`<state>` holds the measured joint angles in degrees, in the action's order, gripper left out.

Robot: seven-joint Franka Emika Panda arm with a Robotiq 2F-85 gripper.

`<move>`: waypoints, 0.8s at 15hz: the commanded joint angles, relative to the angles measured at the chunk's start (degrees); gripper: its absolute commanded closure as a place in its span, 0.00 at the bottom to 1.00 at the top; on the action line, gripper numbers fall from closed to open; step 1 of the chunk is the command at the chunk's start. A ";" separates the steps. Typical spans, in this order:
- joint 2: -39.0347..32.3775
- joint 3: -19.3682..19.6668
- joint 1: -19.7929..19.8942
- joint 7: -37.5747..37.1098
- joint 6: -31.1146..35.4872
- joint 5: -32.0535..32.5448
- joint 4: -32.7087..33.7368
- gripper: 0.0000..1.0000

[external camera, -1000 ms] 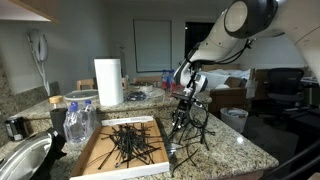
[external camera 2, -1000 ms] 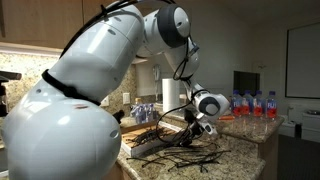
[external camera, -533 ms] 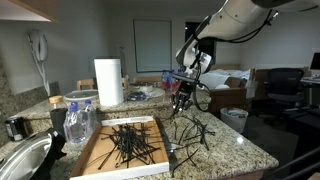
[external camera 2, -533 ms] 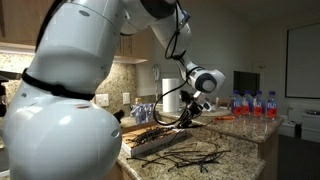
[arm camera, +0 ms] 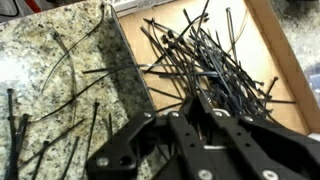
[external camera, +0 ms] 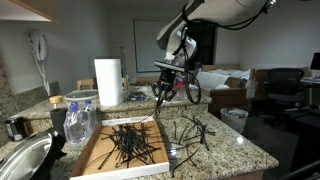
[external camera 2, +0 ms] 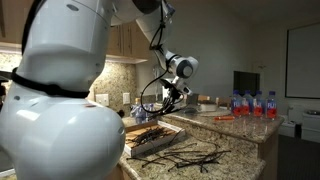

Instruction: Pick up some of the black cables from the counter and put them in the box

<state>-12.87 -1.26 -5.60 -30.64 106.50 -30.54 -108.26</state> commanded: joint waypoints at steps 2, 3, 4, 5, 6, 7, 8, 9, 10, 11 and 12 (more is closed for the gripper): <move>-9.71 -2.96 -3.04 -1.17 -1.61 4.52 10.67 0.98; -11.85 -3.18 -3.69 -1.26 -1.73 5.45 12.94 0.98; -14.39 -3.38 -4.25 -0.98 -1.98 6.05 15.48 0.98; -16.50 -3.39 -4.80 -0.90 -1.79 6.68 17.63 0.98; -18.81 -3.58 -5.14 -0.42 -1.77 6.64 19.97 0.98; -21.10 -3.83 -5.47 -0.04 -2.17 6.75 22.34 0.98; -22.78 -4.20 -6.05 -0.25 -2.59 6.85 24.35 0.98; -24.34 -4.49 -6.33 -0.23 -2.93 6.81 26.06 0.98; -25.82 -4.81 -6.57 0.04 -3.30 6.64 27.66 0.98; -27.00 -4.91 -6.97 -0.29 -3.57 6.77 28.99 0.83; -27.78 -4.95 -7.28 -0.29 -3.83 6.86 29.89 0.65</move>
<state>-37.54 -5.68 -12.38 -30.63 105.28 -25.09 -83.11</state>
